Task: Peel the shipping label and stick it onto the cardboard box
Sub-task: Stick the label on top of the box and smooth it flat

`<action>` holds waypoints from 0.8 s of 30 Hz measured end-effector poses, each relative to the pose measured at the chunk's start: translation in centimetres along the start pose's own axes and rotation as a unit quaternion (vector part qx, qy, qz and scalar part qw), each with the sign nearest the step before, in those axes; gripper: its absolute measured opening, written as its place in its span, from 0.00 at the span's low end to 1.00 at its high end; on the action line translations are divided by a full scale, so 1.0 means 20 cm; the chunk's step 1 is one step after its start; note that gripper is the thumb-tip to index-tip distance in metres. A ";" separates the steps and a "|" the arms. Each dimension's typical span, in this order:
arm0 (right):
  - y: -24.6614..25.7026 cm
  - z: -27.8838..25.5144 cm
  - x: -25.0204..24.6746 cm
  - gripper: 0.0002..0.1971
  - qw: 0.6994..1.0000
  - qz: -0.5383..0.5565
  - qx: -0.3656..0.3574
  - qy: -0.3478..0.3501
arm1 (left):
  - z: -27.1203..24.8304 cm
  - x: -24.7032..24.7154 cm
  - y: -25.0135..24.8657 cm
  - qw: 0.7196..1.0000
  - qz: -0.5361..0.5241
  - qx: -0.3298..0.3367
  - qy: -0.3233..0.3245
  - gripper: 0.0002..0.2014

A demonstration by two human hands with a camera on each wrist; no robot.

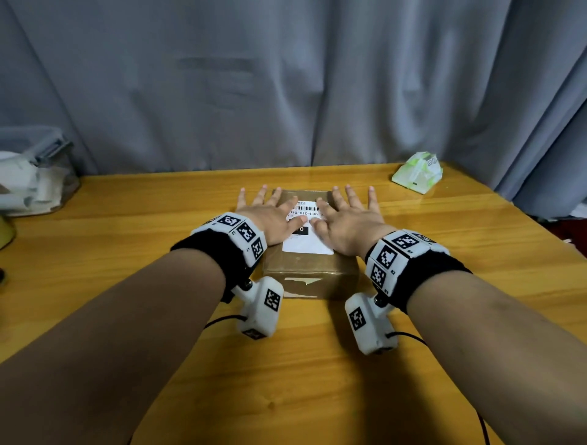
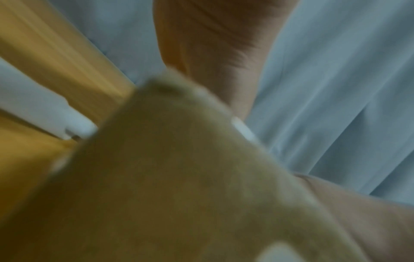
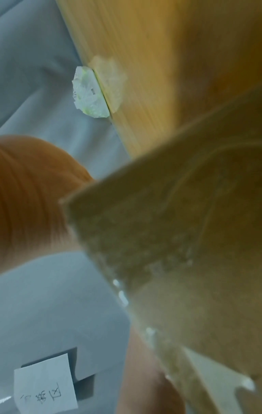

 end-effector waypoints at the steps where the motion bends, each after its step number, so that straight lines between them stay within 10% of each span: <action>1: 0.00 -0.01 0.00 0.32 1.000 -0.005 0.009 0.002 | 0.00 0.00 0.00 1.000 -0.007 -0.004 0.002 0.33; 9: -0.05 0.00 -0.08 0.43 0.989 -0.106 0.072 0.068 | 0.02 0.02 0.15 0.998 -0.056 -0.031 0.023 0.36; 14: 0.06 0.00 -0.05 0.30 0.996 0.062 -0.058 0.027 | 0.01 0.05 0.13 0.986 -0.163 -0.014 0.027 0.34; 24: 0.14 0.06 0.01 0.30 0.994 0.088 -0.049 0.030 | 0.00 0.14 0.18 0.937 -0.344 -0.003 -0.059 0.30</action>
Point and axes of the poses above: each hand's wrist, its own z-axis towards the middle knuckle, its own x-axis out of the palm, y = z × x, the point moved 3 cm from there along z, towards the middle knuckle, and after that the axes turned 10 degrees about -y, right-handed, at the moved point
